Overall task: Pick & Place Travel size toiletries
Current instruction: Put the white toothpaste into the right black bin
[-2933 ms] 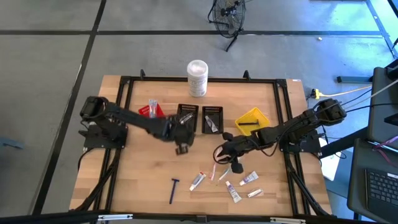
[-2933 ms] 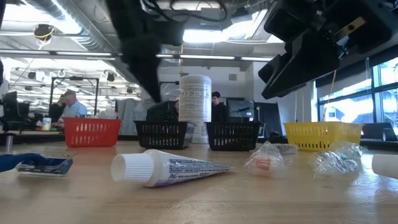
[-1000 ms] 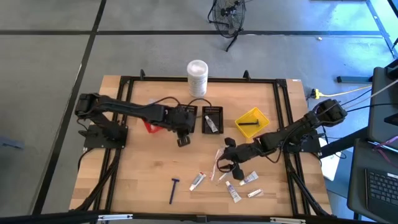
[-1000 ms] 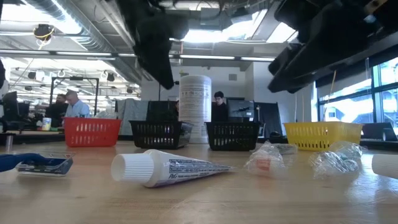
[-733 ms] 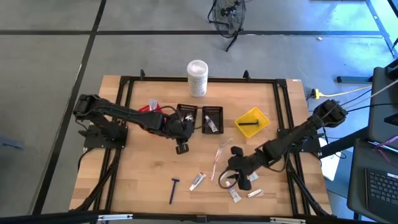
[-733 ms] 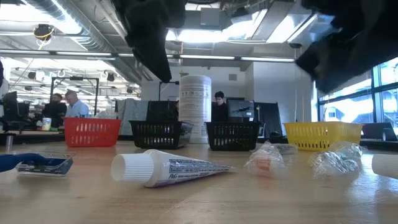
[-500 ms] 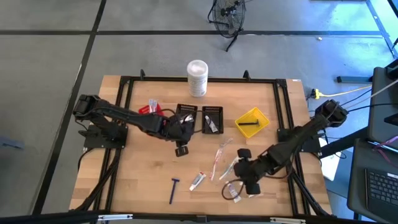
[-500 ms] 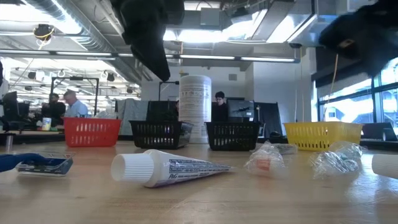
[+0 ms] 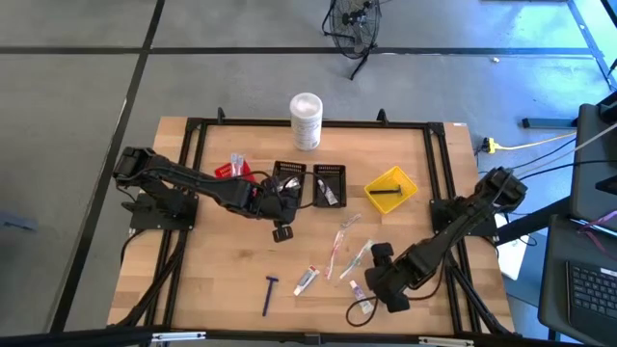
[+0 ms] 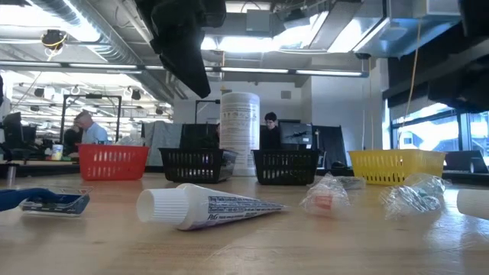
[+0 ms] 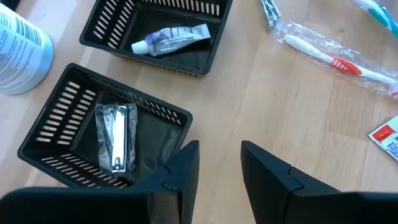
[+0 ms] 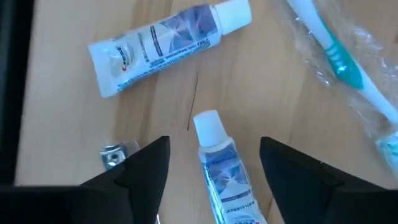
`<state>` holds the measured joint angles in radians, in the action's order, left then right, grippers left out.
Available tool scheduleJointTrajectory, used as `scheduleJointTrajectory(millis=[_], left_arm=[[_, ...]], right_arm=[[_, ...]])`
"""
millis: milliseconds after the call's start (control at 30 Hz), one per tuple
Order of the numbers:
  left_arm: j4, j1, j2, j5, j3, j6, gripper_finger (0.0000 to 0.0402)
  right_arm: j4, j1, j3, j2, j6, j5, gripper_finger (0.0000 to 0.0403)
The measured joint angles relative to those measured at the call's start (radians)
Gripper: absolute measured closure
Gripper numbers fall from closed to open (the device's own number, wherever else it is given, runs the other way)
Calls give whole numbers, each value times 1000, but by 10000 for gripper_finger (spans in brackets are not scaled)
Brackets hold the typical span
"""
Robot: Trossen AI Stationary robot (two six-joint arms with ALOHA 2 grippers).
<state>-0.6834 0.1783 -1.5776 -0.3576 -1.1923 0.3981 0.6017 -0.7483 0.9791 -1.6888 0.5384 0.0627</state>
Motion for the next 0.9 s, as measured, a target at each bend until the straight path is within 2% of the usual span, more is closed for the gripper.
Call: scheduleJointTrajectory(millis=[167, 333, 900], left_arm=[[0, 0, 0, 0, 0, 0, 288], [0, 0, 0, 1, 0, 0, 288], [-1, 0, 0, 10, 0, -15, 288]], right_arm=[[5, 0, 0, -28, -8, 0, 126], [4, 0, 0, -62, -49, 4, 138], [-2, 0, 2, -94, -70, 1, 309]])
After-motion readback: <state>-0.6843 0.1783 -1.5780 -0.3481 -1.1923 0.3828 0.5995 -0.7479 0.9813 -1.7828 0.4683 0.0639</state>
